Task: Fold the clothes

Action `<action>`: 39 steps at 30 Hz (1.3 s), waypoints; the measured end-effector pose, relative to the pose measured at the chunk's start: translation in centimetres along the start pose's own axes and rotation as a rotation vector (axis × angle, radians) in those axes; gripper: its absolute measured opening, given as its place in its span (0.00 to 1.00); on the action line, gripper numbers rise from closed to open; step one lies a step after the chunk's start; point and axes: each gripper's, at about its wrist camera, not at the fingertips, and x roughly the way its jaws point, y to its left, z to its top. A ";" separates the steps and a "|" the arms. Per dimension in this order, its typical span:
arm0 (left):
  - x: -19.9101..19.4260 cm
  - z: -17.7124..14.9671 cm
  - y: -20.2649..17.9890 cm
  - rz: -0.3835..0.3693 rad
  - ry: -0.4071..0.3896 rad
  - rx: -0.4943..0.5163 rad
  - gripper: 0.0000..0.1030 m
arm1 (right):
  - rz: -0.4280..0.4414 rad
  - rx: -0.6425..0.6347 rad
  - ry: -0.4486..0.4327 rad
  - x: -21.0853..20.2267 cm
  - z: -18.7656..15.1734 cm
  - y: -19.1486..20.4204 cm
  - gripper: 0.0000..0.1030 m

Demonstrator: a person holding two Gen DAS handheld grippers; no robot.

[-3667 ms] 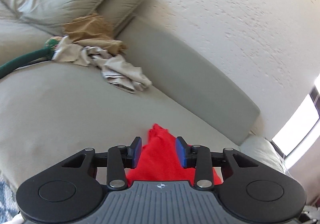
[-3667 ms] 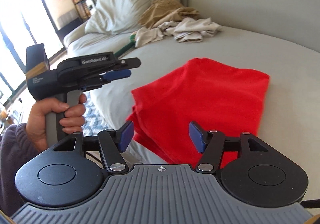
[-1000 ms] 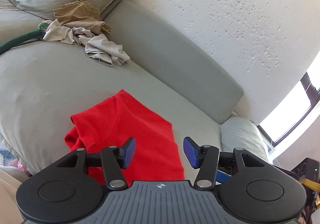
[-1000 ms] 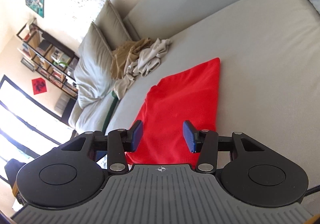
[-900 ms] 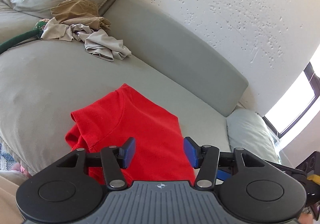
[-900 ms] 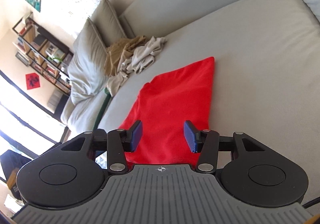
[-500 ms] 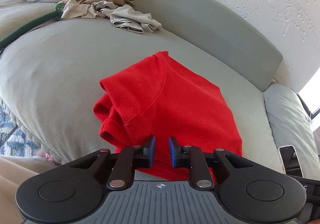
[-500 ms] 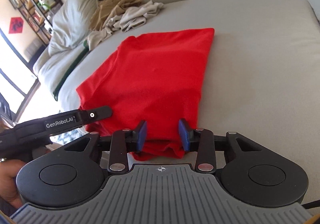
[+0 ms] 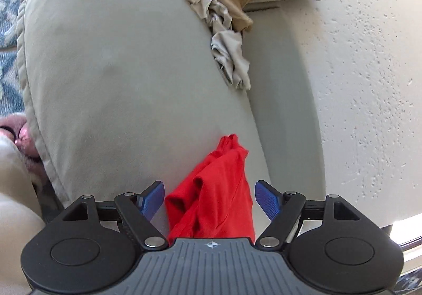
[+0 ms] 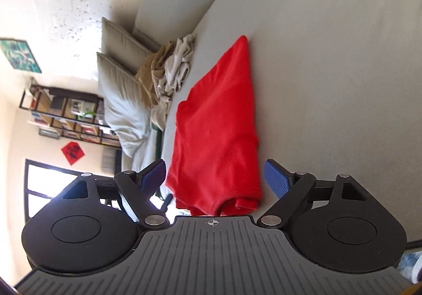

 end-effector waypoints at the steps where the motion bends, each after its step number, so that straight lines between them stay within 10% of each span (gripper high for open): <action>1: 0.0 -0.3 -0.2 0.013 0.016 0.029 0.71 | -0.019 -0.002 0.004 0.4 -0.1 -0.2 0.82; 8: 2.1 -2.0 -0.1 0.005 0.176 0.056 0.71 | -0.058 -0.027 0.022 2.0 -0.1 -0.3 0.79; 13: 3.2 -2.9 -1.2 0.095 0.159 0.145 0.72 | -0.058 -0.042 0.025 2.5 0.0 -0.1 0.80; 18: 2.8 -3.1 -1.5 -0.024 0.137 0.113 0.70 | -0.044 -0.040 0.022 2.6 0.1 -0.3 0.79; 39: 9.9 -2.4 -4.8 0.000 0.242 0.149 0.70 | -0.060 -0.113 0.084 12.0 7.8 0.3 0.58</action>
